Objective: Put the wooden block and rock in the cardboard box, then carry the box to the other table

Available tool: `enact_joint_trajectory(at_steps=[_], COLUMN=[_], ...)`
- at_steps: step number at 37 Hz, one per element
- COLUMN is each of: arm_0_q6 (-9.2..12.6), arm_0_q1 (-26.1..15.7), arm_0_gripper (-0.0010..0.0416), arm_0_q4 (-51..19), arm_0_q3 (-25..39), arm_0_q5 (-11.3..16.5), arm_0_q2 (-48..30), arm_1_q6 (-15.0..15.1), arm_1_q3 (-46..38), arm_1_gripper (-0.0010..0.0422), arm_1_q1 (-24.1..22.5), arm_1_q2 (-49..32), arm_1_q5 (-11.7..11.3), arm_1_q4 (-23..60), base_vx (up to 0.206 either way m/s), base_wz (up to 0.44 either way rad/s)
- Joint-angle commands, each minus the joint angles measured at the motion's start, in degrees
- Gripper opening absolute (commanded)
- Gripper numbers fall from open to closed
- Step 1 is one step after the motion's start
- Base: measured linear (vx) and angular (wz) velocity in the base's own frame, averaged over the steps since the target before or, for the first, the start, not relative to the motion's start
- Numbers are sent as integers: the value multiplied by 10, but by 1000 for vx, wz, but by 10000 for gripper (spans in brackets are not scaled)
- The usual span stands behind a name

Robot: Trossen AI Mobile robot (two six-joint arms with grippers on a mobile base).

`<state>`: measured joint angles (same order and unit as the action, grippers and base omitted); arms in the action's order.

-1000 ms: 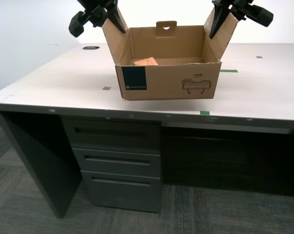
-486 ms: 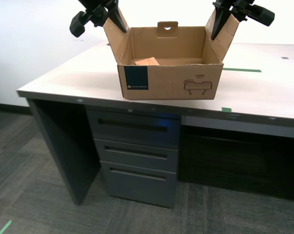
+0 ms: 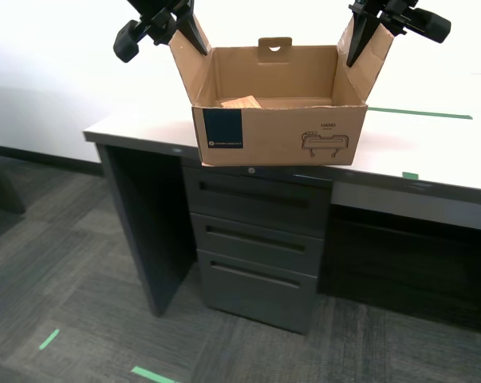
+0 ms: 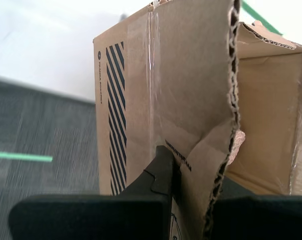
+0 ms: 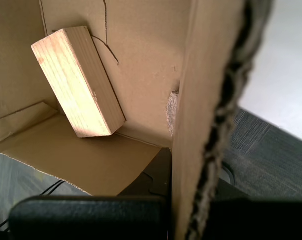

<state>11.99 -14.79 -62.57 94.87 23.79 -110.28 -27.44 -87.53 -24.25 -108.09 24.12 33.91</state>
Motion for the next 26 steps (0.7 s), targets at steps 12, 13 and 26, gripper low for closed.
enact_joint_trajectory(at_steps=[12,13,26], arm_0_q6=[-5,-5,-23], arm_0_q1=[-2,-2,-3], arm_0_gripper=[-1,-1,-1], arm_0_q4=[-7,-8,-8], arm_0_q3=[-1,-1,-1], arm_0_q5=[16,16,16], arm_0_q2=[1,1,1], arm_1_q6=[10,19,32], arm_1_q3=[-1,-1,-1], arm_1_gripper=[-1,-1,-1], arm_1_q1=[-2,-2,-2], arm_1_q2=[1,1,1], arm_1_q5=[18,18,18], arm_1_q4=[0,-2,8], base_vx=[-65,-63,-66], base_wz=[182,160,167])
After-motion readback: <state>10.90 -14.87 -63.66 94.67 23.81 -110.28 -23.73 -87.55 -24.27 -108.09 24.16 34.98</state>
